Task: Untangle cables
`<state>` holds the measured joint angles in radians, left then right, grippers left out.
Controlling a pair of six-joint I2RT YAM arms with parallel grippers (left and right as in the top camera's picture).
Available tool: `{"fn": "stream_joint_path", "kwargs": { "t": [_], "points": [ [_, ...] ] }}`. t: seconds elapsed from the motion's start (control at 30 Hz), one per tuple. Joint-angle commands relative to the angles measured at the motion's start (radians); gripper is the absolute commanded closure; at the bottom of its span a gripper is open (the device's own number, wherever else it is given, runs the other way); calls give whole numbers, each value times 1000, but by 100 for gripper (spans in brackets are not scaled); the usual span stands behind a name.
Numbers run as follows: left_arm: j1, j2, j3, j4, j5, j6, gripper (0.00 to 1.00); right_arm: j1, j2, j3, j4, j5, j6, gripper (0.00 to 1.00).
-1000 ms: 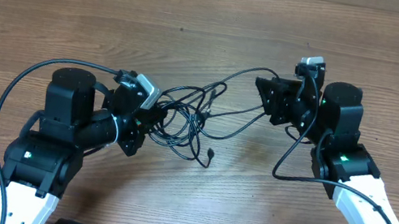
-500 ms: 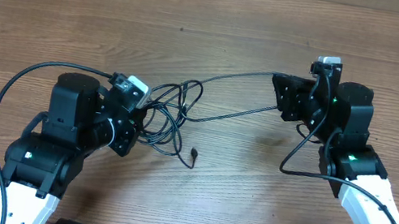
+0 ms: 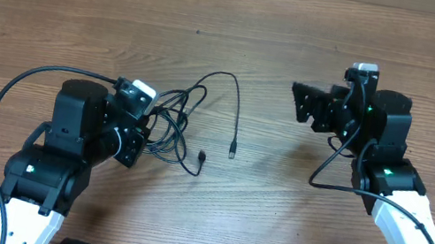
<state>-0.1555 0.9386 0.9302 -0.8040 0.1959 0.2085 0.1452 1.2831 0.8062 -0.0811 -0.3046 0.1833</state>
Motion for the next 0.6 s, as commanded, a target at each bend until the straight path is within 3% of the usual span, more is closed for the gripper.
{"fn": "stream_joint_path", "kwargs": {
  "t": [0.0, 0.2, 0.57],
  "points": [
    [5, -11, 28, 12, -6, -15, 96, -4, -2, 13, -8, -14, -3, 0],
    [5, -11, 28, 77, 87, -14, 96, -4, -2, 13, -31, -152, -3, 0],
    [5, -11, 28, 188, 295, -14, 96, -2, -2, 13, 44, -795, -2, 0]
  ]
}}
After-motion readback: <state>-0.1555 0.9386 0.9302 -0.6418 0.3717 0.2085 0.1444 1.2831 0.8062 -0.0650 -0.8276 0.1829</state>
